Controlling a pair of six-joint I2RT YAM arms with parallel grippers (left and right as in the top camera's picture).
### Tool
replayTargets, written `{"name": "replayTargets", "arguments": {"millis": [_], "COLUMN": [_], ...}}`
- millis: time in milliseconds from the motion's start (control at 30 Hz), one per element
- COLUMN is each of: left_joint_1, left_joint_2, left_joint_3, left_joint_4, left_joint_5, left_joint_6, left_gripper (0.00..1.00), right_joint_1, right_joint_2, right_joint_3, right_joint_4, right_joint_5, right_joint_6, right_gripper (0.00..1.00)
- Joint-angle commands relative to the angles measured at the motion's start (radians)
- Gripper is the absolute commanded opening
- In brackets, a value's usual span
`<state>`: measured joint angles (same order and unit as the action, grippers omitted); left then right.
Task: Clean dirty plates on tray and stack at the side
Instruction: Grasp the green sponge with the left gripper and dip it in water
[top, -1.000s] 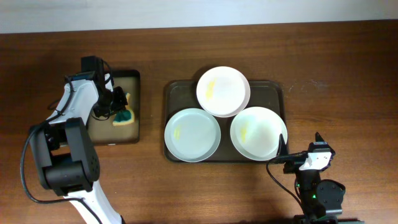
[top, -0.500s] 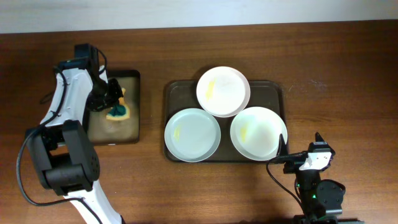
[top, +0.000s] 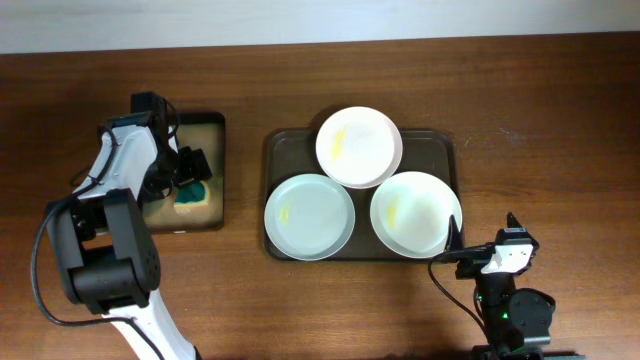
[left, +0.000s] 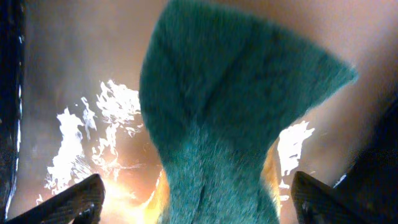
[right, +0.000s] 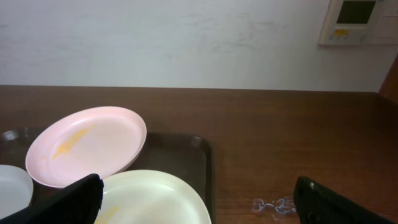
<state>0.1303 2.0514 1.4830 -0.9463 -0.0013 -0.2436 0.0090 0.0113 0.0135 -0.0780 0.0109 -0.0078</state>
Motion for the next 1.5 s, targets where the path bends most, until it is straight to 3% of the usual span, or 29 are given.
{"name": "replayTargets", "arguments": {"millis": [0,167,333,567,700,800,900,1000,1033,1200,1233,1300,1333,1467], "left_joint_1": [0.003,0.003,0.003,0.003,0.003,0.003,0.003,0.003,0.003,0.003,0.003,0.003,0.003,0.003], "left_joint_2": [-0.004,-0.004,-0.004,-0.003,-0.002,-0.002,-0.002,-0.002,-0.002,-0.002,-0.002,-0.002,-0.002,-0.002], "left_joint_3": [-0.010,-0.010,-0.010,-0.029,-0.063,-0.064,-0.064,-0.064,-0.064,-0.064,-0.064,-0.064,-0.064,-0.064], "left_joint_4": [-0.066,-0.089,-0.117,-0.076,-0.036,-0.039,-0.039,-0.035,-0.035,-0.024,-0.011,0.036,0.066,0.166], "left_joint_5": [-0.011,-0.011,-0.006,-0.003,0.050,0.050,0.049,0.049,0.050,0.048,0.046,0.046,0.046,0.046], "left_joint_6": [0.014,0.059,0.058,0.063,0.148,0.166,0.166,0.166,0.166,0.166,0.166,0.166,0.166,0.166], "left_gripper": [1.00,1.00,0.84,0.97,0.93,0.62,0.38,0.03,0.00,0.00,0.19,0.94,0.99,0.99], "right_joint_1": [-0.004,-0.004,-0.004,-0.004,-0.004,-0.004,-0.004,-0.004,-0.004,-0.004,-0.004,-0.004,-0.004,-0.004], "right_joint_2": [-0.005,-0.005,-0.005,-0.005,-0.005,-0.005,-0.005,-0.005,-0.005,-0.005,-0.005,-0.005,-0.005,-0.005], "right_joint_3": [-0.008,-0.008,-0.008,-0.008,-0.008,-0.008,-0.008,-0.008,-0.008,-0.008,-0.008,-0.008,-0.008,-0.008], "right_joint_4": [-0.003,-0.003,-0.003,-0.003,-0.003,-0.003,-0.004,-0.003,-0.003,-0.003,-0.003,-0.003,-0.003,-0.003], "right_joint_5": [0.009,0.009,0.009,0.009,0.009,0.009,0.009,0.009,0.009,0.009,0.009,0.009,0.009,0.009], "right_joint_6": [-0.004,-0.004,-0.004,-0.004,-0.004,-0.004,-0.004,-0.004,-0.004,-0.004,-0.004,-0.004,-0.004,-0.004], "right_gripper": [0.98,0.98,0.98,0.98,0.98,0.98,0.98,0.98,0.98,0.98,0.98,0.98,0.98,0.98]}}
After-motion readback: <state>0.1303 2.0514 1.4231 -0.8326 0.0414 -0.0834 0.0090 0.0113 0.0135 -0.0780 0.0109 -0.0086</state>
